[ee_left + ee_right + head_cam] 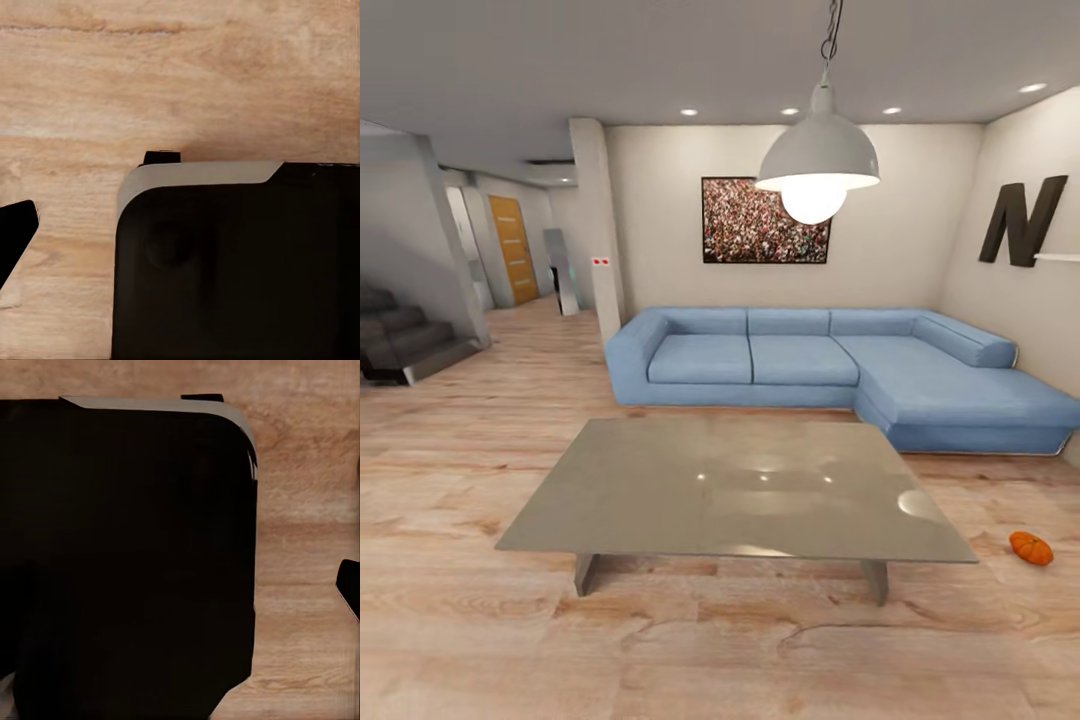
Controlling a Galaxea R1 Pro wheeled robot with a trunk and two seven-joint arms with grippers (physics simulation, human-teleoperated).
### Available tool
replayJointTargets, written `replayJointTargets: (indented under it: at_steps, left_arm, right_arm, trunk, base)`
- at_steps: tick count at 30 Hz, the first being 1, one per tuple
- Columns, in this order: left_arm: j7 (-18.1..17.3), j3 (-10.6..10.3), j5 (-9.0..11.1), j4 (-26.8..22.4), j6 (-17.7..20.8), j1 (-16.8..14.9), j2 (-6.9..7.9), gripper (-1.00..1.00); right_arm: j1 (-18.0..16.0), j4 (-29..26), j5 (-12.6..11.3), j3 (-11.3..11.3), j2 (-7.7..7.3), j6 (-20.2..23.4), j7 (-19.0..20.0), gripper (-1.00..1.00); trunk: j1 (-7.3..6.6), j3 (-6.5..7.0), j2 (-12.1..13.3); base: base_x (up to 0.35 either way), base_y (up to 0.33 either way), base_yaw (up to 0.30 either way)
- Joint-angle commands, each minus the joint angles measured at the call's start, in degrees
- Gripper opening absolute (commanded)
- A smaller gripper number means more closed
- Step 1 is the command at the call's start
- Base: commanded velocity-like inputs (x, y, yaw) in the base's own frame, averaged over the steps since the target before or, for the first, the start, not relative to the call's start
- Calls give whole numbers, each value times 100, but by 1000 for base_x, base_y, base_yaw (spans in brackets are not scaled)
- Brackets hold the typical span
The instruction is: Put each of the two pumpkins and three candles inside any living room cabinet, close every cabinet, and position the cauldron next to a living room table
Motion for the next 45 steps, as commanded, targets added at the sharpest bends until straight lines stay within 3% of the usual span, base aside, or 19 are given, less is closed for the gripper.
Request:
replayJointTargets:
  at_steps: [1,11,16,20,26,45]
  left_arm:
    - [4,4,15,-3,-10,0,0,100]
    - [8,14,31,5,-3,1,37,100]
    - [13,423,277,48,-12,5,118,100]
    - [14,571,403,67,-16,9,195,100]
    - [16,599,443,110,-12,9,213,100]
    - [14,600,447,164,-20,18,214,100]
  right_arm:
    - [-3,4,-8,-8,2,-20,-10,100]
    - [-3,4,-8,-8,18,-133,-5,100]
    - [-1,19,-15,-15,18,-394,-9,100]
    - [-3,41,-11,-15,25,-442,-6,100]
    - [-2,78,-9,-16,240,-886,-4,100]
    - [-3,84,1,-26,258,-1075,-1,100]
  trunk:
    - [-23,13,39]
    - [-242,193,440]
    - [-352,283,640]
    - [-440,355,801]
    - [-572,453,1041]
    - [-989,752,1803]
  base:
    - [0,0,276]
    - [0,0,276]
    - [0,0,276]
    - [0,0,275]
    - [0,0,275]
    - [0,0,217]
